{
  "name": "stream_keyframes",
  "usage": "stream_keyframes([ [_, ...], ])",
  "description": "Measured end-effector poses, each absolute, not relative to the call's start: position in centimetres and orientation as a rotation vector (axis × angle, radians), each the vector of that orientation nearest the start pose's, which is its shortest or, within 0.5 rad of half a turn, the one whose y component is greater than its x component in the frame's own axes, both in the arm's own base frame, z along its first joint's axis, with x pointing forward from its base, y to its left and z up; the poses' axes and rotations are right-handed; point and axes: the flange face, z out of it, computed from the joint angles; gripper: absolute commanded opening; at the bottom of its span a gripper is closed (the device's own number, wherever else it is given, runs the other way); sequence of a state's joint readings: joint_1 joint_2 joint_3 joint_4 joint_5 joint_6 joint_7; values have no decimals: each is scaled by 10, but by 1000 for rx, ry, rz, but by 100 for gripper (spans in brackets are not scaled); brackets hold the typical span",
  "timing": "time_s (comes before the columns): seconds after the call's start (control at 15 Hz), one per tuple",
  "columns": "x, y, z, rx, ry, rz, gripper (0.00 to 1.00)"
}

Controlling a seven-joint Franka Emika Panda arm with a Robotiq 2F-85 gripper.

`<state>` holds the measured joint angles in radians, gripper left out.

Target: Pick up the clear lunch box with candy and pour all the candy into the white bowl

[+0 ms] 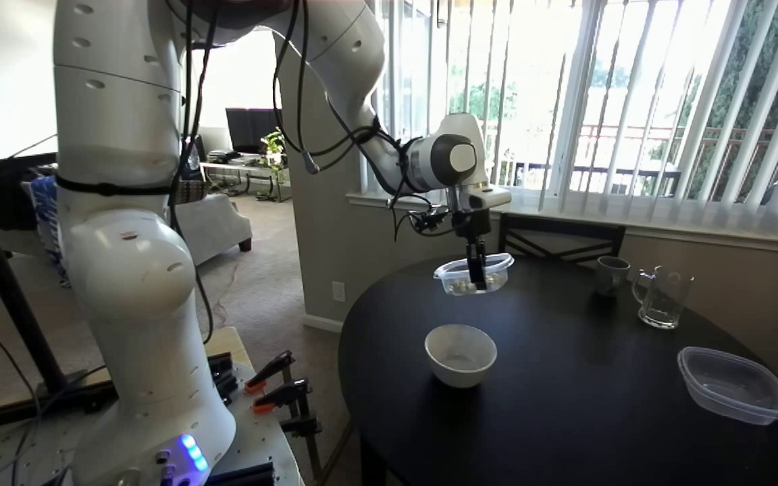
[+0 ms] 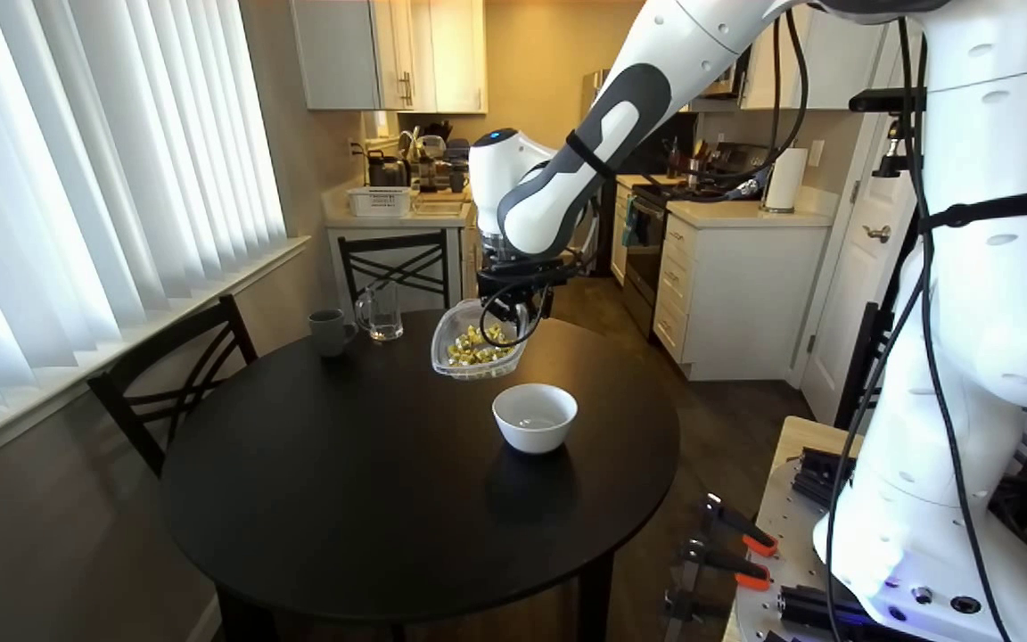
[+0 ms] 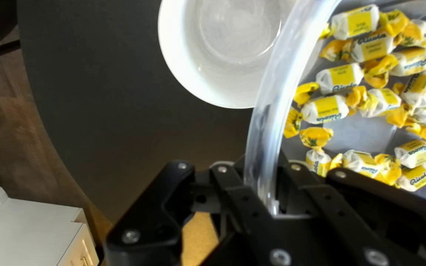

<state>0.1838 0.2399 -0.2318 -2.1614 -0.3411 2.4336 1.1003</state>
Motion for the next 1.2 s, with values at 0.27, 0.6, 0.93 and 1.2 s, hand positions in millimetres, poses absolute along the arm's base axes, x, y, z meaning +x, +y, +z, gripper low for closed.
stream_keyframes([
  [0.27, 566, -27, 292, -3033, 1436, -284, 5],
  [0.6, 566, -27, 292, -3033, 1436, -284, 5],
  [0.93, 566, -37, 292, -3015, 1480, -287, 5],
  [1.2, 563, -54, 291, -3002, 1583, -312, 5],
])
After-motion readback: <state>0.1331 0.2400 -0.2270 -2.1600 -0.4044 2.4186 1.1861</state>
